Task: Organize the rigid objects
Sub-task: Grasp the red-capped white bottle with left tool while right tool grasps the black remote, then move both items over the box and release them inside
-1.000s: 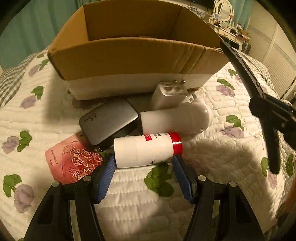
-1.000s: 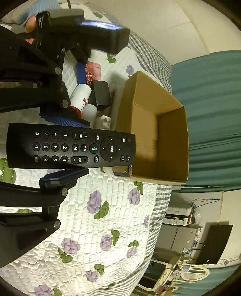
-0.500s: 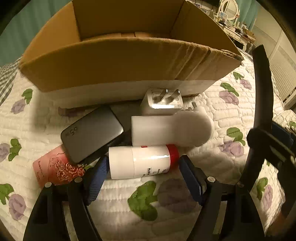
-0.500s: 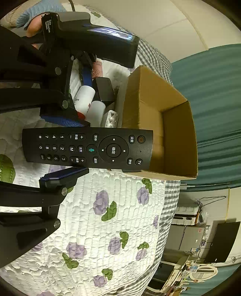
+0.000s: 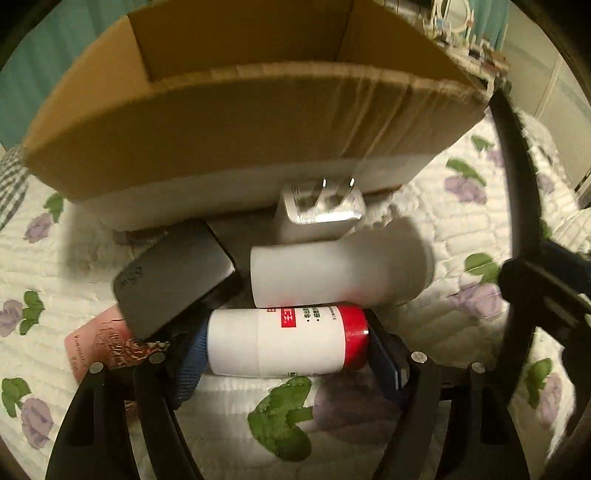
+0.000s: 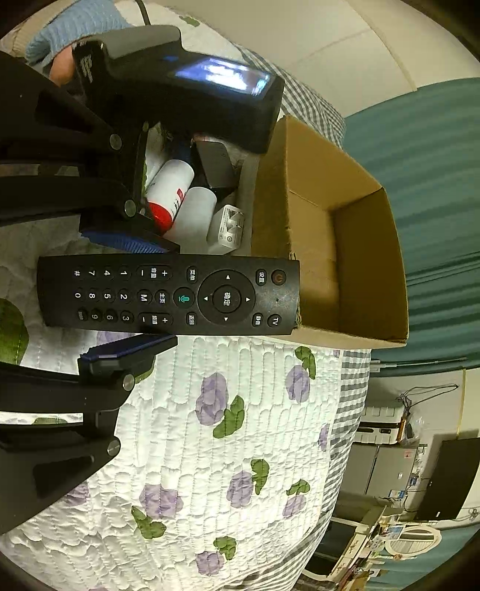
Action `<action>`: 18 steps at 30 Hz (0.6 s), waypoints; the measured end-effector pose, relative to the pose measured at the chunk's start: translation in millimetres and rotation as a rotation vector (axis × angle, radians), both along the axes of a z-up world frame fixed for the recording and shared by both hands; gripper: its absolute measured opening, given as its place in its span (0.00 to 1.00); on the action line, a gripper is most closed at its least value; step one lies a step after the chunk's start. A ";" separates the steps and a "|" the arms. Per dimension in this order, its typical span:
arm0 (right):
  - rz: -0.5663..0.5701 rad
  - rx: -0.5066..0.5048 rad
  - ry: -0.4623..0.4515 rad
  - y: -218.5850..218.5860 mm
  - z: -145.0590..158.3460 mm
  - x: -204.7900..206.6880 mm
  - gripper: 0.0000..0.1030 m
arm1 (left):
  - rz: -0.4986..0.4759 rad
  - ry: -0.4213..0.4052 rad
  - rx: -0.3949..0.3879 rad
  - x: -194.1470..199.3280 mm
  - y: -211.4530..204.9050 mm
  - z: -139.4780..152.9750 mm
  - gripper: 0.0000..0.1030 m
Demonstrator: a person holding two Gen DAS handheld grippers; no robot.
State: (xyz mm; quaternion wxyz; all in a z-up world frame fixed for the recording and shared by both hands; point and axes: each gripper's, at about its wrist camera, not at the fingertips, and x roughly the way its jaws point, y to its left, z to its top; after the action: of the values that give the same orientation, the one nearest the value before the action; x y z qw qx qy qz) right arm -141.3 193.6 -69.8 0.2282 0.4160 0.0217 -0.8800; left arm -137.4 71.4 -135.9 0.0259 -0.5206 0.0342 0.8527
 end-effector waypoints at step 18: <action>-0.012 0.026 0.156 -3.3 79.7 24.4 0.39 | -0.024 0.256 0.045 40.4 -23.2 127.9 0.74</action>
State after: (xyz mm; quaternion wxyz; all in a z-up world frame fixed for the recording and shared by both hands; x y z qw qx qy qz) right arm -116.9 190.3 9.9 0.2150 0.3493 0.0480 -0.9107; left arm -97.0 48.2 -8.0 0.0432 -0.4062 0.0241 0.9124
